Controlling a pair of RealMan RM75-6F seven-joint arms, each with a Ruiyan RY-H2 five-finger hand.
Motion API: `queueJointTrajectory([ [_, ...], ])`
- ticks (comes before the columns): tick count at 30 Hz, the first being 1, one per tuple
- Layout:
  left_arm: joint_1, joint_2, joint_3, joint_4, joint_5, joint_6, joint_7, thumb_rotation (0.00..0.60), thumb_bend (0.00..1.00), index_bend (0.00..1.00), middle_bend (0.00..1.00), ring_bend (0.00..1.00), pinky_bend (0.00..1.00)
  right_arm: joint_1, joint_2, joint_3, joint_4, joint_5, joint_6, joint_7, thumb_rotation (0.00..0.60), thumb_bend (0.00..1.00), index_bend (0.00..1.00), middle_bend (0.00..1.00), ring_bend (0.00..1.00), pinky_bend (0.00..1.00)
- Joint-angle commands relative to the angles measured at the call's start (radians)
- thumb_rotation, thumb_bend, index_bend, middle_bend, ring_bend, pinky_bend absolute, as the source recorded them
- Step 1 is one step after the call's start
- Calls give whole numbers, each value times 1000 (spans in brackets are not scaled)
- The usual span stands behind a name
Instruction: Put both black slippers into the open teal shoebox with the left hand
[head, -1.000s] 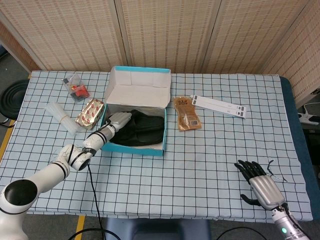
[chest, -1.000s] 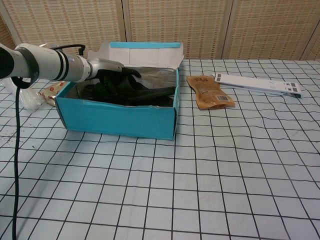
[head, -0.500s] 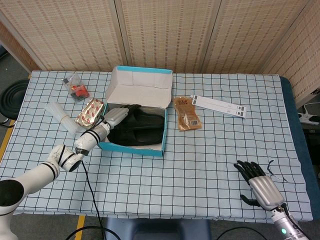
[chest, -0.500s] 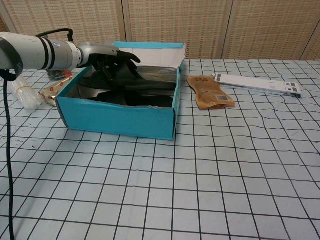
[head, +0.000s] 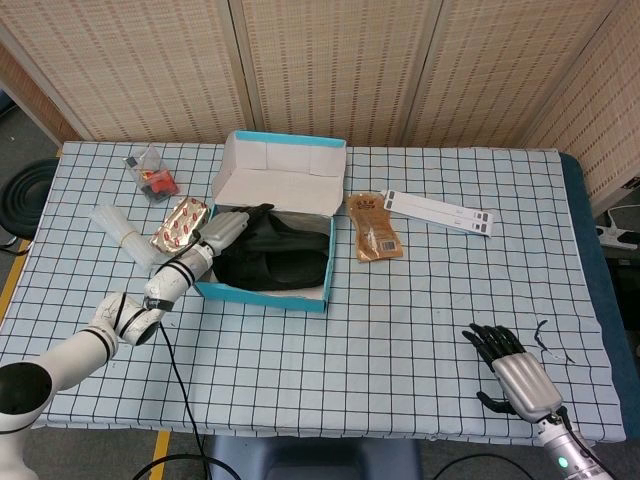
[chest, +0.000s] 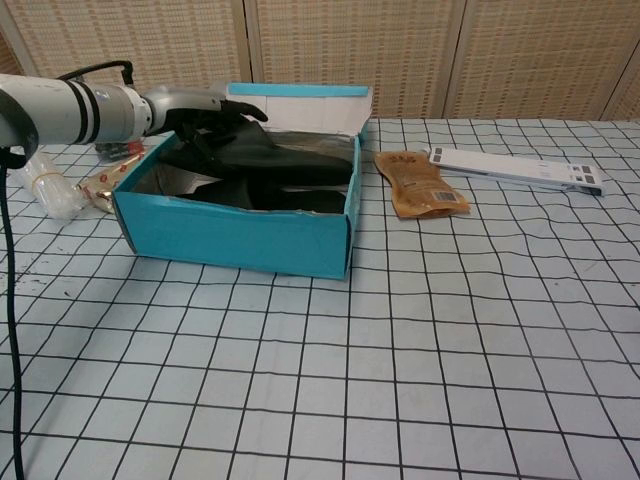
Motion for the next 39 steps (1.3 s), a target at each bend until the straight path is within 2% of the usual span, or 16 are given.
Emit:
queueJointTrajectory([
  [1, 23, 24, -9, -40, 9, 66, -27, 600, 340, 0, 0, 0, 30, 0, 0, 0, -1, -1, 0, 0, 600, 151, 0, 0, 0, 0],
  [8, 49, 67, -10, -112, 15, 128, -51, 600, 338, 0, 0, 0, 28, -1, 3, -4, -4, -8, 4, 3, 600, 151, 0, 0, 0, 0],
  [22, 41, -26, 1, -1, -8, 130, 31, 600, 346, 0, 14, 8, 25, -1, 7, -6, -3, -16, 10, 14, 600, 151, 0, 0, 0, 0],
  [33, 46, -115, 13, 118, -11, 159, 108, 600, 348, 292, 348, 235, 286, 3, 8, -5, -1, -15, 6, 19, 600, 151, 0, 0, 0, 0],
  [39, 47, -171, 17, 201, -16, 151, 92, 600, 375, 401, 455, 327, 378, 4, 9, -7, 0, -17, 5, 21, 600, 151, 0, 0, 0, 0],
])
